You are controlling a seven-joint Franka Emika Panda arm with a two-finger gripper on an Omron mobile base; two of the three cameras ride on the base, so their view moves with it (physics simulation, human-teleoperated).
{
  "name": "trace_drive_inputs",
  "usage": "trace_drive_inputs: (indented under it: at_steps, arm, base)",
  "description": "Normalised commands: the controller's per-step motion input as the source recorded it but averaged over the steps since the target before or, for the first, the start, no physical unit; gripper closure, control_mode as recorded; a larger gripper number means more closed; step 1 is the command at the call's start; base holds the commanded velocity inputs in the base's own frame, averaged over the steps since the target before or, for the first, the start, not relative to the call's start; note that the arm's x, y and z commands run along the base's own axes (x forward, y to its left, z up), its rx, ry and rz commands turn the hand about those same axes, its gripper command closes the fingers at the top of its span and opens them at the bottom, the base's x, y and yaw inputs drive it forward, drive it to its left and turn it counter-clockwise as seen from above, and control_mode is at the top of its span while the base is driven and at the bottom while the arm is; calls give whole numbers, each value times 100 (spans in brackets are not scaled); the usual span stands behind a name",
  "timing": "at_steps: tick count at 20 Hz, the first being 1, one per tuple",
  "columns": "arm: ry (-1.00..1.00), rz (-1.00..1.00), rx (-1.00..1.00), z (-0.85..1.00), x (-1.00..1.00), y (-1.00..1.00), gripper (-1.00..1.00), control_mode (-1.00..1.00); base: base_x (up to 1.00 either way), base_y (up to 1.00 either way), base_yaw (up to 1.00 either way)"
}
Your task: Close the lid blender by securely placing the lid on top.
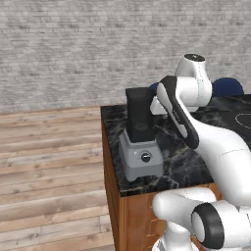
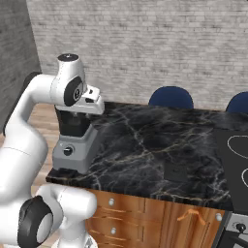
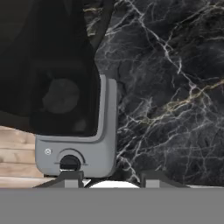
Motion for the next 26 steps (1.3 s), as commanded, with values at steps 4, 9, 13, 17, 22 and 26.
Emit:
trace_drive_inputs:
  at_steps: [4,9,13,17,22,26]
  arm:
    - [-5,-2,6,-6,-44,-40,-100,-100]
    - [-7,-33,19,-32,-87,-99,-100,-100]
    - [1,-43,12,-39,-62,-100,-100,-100]
    - [18,-46,11,-43,-11,-100,-100,-100]
    - [27,-43,11,-44,5,-100,-100,-100]
    - [27,-34,15,-36,25,-99,-100,-100]
  base:
    - [0,0,0]
    - [0,0,0]
    - [0,0,0]
    - [0,0,0]
    - [0,0,0]
    - [0,0,0]
